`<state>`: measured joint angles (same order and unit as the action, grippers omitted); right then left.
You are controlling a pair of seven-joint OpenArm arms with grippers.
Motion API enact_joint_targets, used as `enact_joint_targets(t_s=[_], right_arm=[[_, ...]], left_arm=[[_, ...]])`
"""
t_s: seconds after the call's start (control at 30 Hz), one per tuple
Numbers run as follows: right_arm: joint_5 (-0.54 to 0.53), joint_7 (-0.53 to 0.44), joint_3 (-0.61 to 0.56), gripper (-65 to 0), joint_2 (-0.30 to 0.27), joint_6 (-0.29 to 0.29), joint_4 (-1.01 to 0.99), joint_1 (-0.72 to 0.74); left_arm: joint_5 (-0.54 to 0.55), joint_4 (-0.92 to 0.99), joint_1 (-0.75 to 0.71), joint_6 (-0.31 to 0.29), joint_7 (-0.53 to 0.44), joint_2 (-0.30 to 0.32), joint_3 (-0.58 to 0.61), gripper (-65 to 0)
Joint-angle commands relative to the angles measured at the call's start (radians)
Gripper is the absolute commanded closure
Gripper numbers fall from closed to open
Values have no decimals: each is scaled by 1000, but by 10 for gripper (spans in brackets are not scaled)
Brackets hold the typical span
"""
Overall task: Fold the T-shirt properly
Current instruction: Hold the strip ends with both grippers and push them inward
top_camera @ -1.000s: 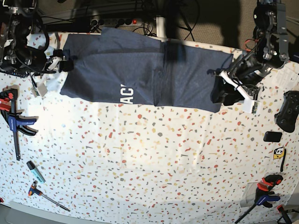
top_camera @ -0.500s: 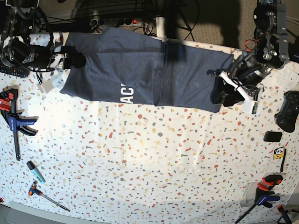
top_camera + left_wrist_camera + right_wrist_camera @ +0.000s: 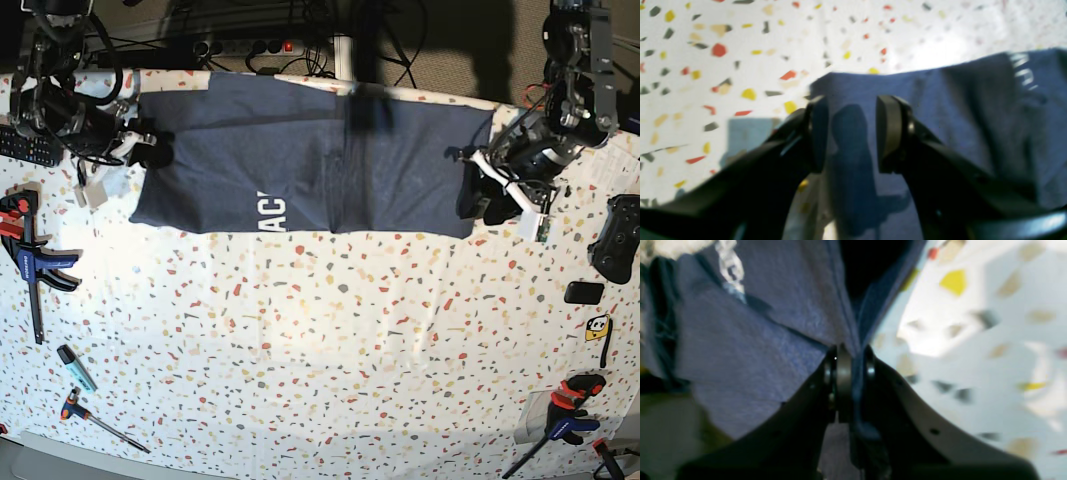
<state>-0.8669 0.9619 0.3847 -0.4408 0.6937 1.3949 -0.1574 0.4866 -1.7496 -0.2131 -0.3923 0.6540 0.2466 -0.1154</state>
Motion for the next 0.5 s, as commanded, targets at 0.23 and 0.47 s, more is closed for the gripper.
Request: enact_joint_targets(t_s=[0.23, 0.47], right_arm=[[18, -16, 8, 0, -94, 4, 18, 80], [-141, 118, 7, 0, -21, 4, 171, 77]], left_arm=[[10, 60, 11, -4, -24, 6, -2, -232], [-16, 305, 13, -8, -164, 6, -2, -232]])
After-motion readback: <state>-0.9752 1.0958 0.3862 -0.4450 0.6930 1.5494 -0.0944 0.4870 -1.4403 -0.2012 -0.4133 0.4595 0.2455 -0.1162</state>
